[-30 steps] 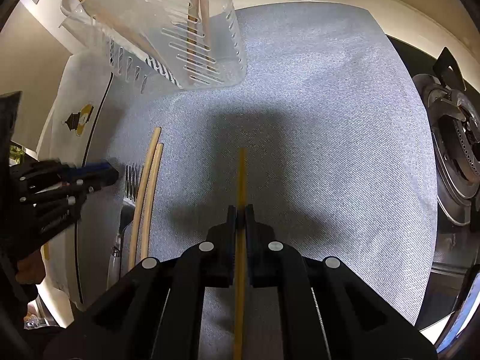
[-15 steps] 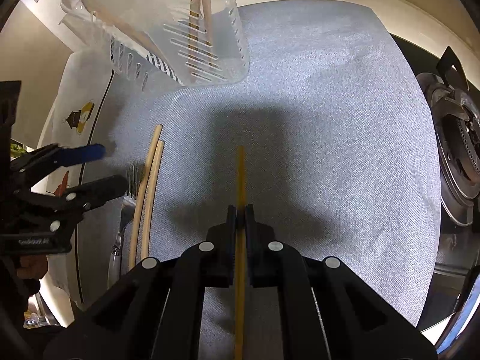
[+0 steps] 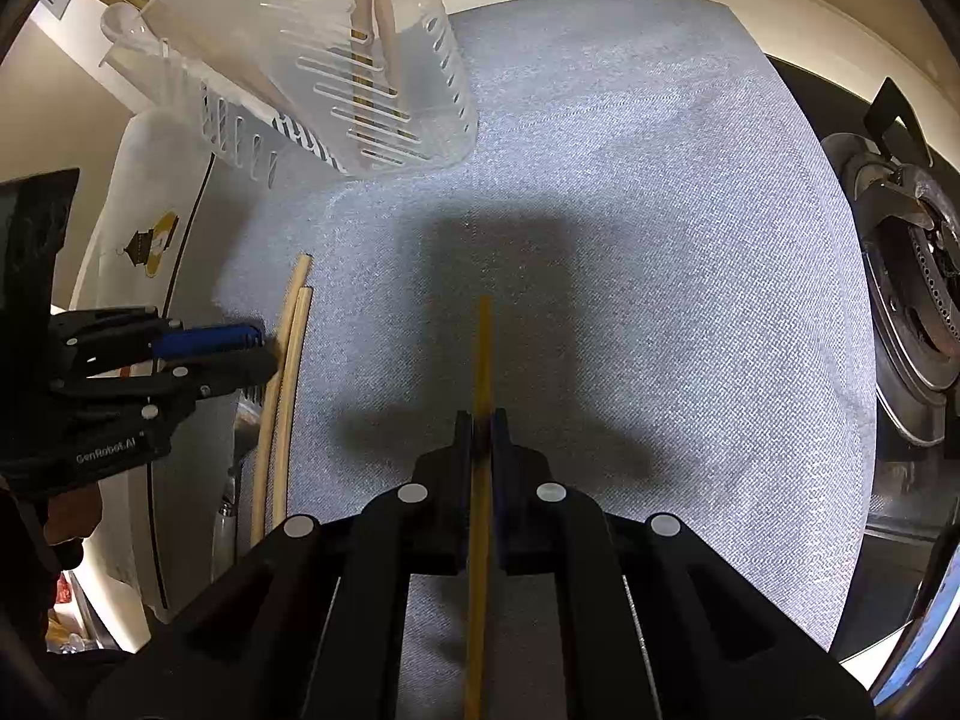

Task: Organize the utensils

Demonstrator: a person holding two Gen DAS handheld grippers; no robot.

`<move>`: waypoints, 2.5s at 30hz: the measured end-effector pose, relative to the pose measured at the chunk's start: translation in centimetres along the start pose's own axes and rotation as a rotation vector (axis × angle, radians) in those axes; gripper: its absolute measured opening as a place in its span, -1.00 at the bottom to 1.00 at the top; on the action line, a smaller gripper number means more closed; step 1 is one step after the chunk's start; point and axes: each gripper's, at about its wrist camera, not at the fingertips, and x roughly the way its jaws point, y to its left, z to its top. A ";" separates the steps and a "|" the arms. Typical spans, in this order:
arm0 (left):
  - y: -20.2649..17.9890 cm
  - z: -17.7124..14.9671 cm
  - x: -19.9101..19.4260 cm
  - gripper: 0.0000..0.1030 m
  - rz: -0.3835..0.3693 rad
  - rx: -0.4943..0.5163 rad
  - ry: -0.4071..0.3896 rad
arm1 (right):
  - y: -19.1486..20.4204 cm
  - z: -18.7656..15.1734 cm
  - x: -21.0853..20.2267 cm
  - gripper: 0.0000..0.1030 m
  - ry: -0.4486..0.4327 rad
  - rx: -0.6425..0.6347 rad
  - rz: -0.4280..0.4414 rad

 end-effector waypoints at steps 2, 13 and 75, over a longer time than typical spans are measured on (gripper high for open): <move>0.1 -0.3 -0.4 -0.68 0.011 -0.003 -0.012 | -0.1 0.2 -0.1 -0.87 -0.002 -0.002 0.002; -0.4 -1.4 -5.0 -0.98 0.069 -0.019 -0.145 | 0.5 0.3 -0.7 -0.88 -0.014 -0.020 0.006; -7.3 10.8 -26.1 -0.98 0.549 0.084 -0.709 | 8.3 12.2 -26.4 -0.88 -0.774 -0.266 0.042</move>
